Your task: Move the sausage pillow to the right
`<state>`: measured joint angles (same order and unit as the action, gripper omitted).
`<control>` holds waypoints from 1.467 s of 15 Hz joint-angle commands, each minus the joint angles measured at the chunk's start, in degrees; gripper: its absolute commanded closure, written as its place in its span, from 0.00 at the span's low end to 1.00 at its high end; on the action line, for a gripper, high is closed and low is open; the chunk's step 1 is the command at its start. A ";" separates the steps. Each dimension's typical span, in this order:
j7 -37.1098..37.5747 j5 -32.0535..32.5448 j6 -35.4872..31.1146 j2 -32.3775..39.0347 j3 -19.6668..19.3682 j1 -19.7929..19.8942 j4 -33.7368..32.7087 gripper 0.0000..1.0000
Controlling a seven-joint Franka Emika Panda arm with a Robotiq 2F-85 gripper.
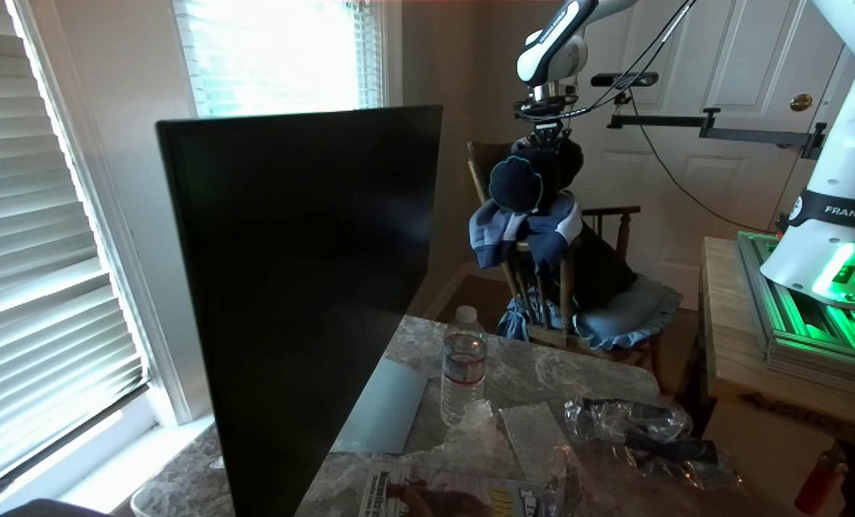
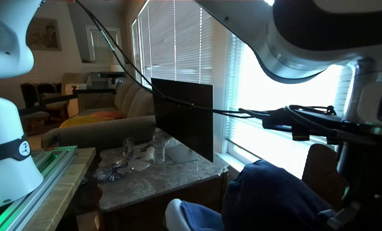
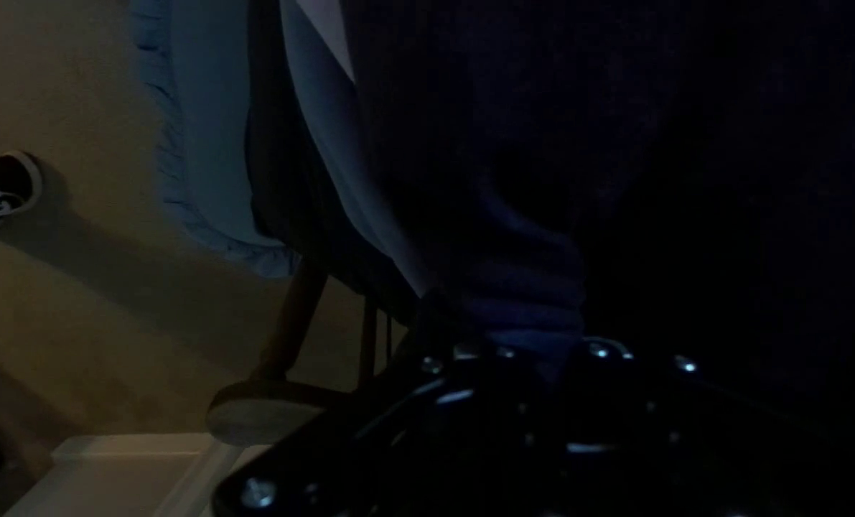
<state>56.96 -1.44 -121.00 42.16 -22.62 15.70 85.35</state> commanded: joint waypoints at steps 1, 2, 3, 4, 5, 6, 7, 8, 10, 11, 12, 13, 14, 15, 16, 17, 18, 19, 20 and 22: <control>1.13 1.37 0.14 2.91 0.47 0.07 -1.37 0.97; 1.05 1.35 -0.02 3.11 0.57 0.08 -1.43 0.97; 1.15 1.34 -0.10 3.21 0.56 0.06 -1.50 0.97; 1.04 1.23 -0.43 3.18 0.64 0.12 -1.49 0.97; 0.85 1.18 -0.15 2.96 0.69 0.17 -1.61 0.97; 1.04 0.97 0.14 2.71 0.73 0.16 -1.71 0.71; 0.48 1.43 -0.35 2.38 0.63 0.04 -1.67 0.64; -0.05 1.19 -0.36 1.43 0.81 0.13 -1.42 0.57; -1.81 1.10 -0.48 -1.34 1.04 0.13 -0.19 0.45; -3.17 1.35 -0.63 -2.97 1.05 0.03 0.69 0.37; -4.65 1.27 -1.45 -4.70 1.22 0.02 1.70 0.30; -6.66 1.67 -2.18 -6.69 1.27 -0.09 2.87 0.23; -8.18 2.73 -2.20 -8.40 0.83 -0.56 3.68 0.16; -10.40 3.59 -2.46 -10.20 0.66 -0.75 4.55 0.08; -13.40 4.39 -1.98 -11.98 0.83 -0.67 5.21 0.02; -16.72 5.15 -2.05 -13.90 1.08 -0.54 6.00 0.00; -19.90 5.97 -1.16 -15.67 1.13 -0.50 6.58 0.00; -22.93 6.78 -0.89 -17.60 1.13 -0.51 7.65 0.00; -26.06 7.57 -0.39 -19.75 1.12 -0.54 9.02 0.00; -31.88 9.42 1.05 -23.81 0.94 -0.82 11.69 0.00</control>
<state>32.23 4.46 -121.08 26.15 -22.22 15.31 90.07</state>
